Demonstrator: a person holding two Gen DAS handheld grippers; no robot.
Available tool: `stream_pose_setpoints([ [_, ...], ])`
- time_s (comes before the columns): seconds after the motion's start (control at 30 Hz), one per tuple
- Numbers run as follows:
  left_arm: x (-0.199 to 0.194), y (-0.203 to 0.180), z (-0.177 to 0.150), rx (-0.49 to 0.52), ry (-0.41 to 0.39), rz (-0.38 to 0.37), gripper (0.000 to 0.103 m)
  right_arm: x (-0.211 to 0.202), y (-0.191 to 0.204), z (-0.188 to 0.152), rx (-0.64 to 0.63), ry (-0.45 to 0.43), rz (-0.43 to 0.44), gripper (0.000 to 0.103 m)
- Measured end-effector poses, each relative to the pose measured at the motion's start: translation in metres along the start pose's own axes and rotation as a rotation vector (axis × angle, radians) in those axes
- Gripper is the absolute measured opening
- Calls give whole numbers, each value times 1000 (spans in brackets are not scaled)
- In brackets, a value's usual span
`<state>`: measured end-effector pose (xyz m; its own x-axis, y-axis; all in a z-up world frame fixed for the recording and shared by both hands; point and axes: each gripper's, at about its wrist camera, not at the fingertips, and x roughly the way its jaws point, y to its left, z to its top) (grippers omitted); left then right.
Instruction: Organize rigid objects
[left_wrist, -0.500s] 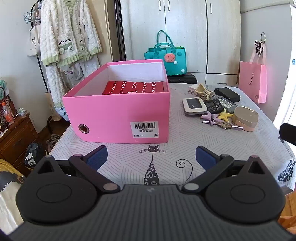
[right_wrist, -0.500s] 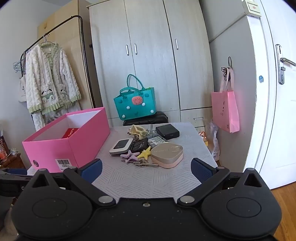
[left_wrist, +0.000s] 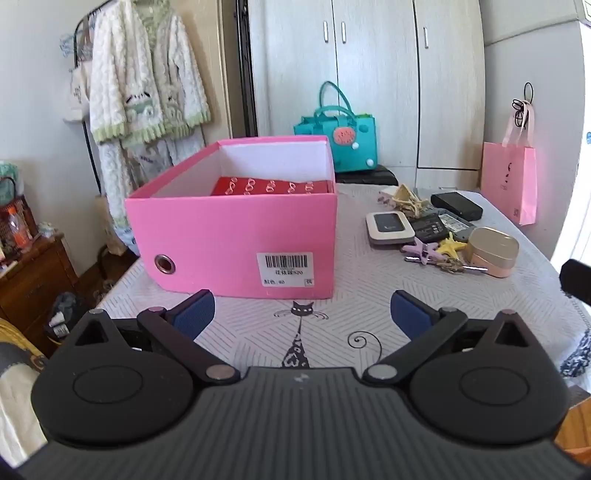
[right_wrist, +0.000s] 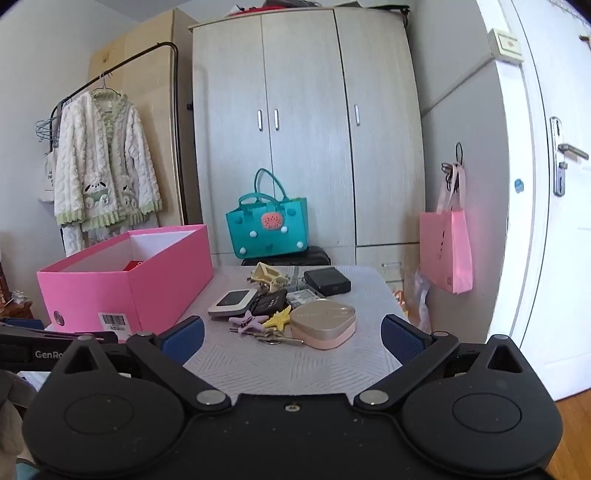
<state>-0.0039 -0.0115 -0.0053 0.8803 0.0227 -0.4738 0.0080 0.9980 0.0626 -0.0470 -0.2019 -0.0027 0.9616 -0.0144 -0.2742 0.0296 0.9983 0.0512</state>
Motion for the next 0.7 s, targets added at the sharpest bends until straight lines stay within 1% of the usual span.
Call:
stream_pose_setpoints([
  [0.13, 1, 1, 0, 10, 10, -14, 103, 0, 1, 0, -10, -4, 4, 103],
  [0.33, -2, 2, -6, 1, -31, -34, 103, 0, 2, -2, -7, -1, 15, 103],
  [0.43, -3, 2, -7, -10, -51, -22, 103, 0, 2, -3, -4, 2, 20, 103],
  [0.7, -1, 2, -8, -16, -43, -27, 103, 5, 3, -6, -3, 12, 30, 103],
])
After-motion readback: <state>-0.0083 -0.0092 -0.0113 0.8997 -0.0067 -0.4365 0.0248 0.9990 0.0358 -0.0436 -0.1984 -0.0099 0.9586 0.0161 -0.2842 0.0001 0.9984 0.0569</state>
